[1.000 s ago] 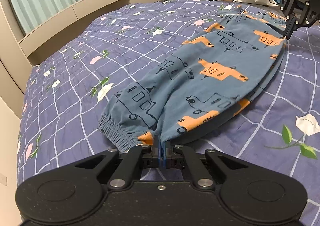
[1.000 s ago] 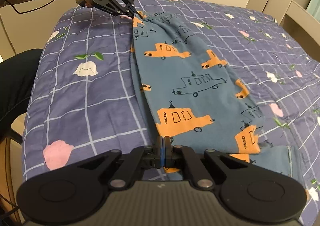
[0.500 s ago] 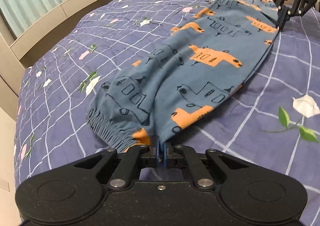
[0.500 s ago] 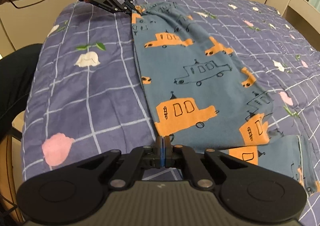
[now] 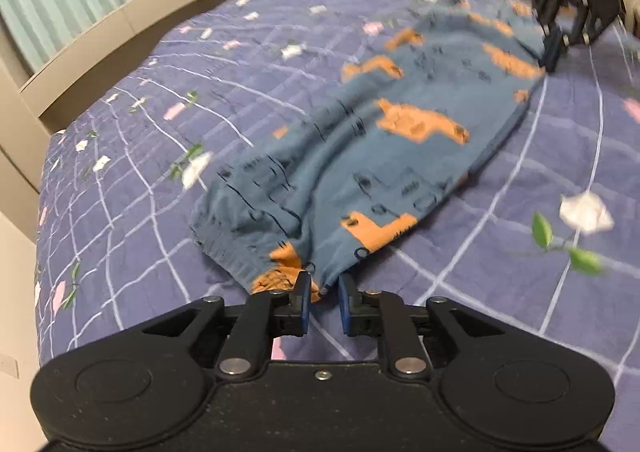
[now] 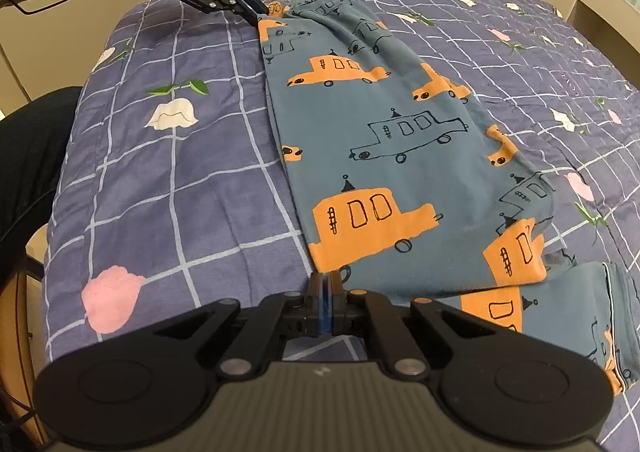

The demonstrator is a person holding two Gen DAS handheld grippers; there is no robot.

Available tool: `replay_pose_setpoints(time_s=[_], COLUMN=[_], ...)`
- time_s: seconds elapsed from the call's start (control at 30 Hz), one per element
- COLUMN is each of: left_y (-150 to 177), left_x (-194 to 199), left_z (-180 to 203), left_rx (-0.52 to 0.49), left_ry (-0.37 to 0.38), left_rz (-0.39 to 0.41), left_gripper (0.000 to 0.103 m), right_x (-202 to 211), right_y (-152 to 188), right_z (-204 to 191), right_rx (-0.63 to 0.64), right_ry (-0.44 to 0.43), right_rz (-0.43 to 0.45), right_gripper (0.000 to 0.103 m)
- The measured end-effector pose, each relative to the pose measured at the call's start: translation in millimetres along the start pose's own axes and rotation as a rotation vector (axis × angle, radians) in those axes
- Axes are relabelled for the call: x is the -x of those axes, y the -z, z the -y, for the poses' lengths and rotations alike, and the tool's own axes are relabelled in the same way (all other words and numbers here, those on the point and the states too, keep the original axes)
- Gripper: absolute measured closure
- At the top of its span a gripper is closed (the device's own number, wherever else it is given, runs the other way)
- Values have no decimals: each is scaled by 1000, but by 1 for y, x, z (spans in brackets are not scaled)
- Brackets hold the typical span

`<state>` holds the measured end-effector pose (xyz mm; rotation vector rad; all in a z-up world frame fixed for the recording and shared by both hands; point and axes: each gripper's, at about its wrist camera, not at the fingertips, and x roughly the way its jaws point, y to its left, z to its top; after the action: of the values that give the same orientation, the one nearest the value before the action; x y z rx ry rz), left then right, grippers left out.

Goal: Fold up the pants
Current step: 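Open both grippers and release the folded pants onto the bed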

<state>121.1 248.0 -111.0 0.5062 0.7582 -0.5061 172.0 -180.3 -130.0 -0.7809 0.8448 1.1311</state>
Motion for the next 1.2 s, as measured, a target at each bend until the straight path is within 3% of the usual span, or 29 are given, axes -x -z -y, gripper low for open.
replay_pose_setpoints(time_s=[0.1, 0.23, 0.4, 0.47, 0.6, 0.7, 0.83, 0.87, 0.93, 0.97, 1.03, 1.1, 1.13, 1.2], left_y=[-10, -30, -45, -48, -48, -46, -55, -56, -55, -54, -57, -59, -57, -50], left_x=[16, 13, -34, -53, -74, -66, -55, -62, -83, -86, -78, -68, -70, -76], left_z=[-12, -27, -28, -31, -55, -63, -41, -33, -23, -23, -25, -19, -16, -9], left_rx=[83, 162, 190, 209, 325, 397, 328, 280, 193, 198, 249, 238, 224, 168], left_ry=[29, 62, 99, 68, -86, -81, 36, 14, -110, -127, -114, -99, -107, -161], left_rz=[85, 161, 103, 87, 67, 101, 136, 101, -16, -30, 4, 38, 10, -58], left_gripper=[84, 80, 78, 77, 82, 81, 61, 62, 62, 62, 64, 60, 56, 58], right_x=[11, 35, 25, 7, -23, -27, -18, -16, -17, -17, -13, -6, -3, 2], right_y=[-3, -14, -37, -43, -37, -25, -18, -16, -13, -12, -8, -3, 1, 9], right_z=[3, 11, 16, 21, 24, 26, 29, 29, 27, 26, 25, 22, 21, 19], right_rx=[-24, -108, -126, -155, -176, -196, -251, -252, -250, -252, -260, -263, -265, -281], right_ry=[-10, -67, -35, -44, -47, -47, -57, -59, -56, -53, -42, -32, -29, -31], right_rz=[21, 123, 179, 172, 105, 96, 138, 145, 134, 127, 118, 116, 115, 114], right_gripper=[97, 75, 74, 74, 74, 74, 71, 70, 69, 69, 68, 65, 63, 62])
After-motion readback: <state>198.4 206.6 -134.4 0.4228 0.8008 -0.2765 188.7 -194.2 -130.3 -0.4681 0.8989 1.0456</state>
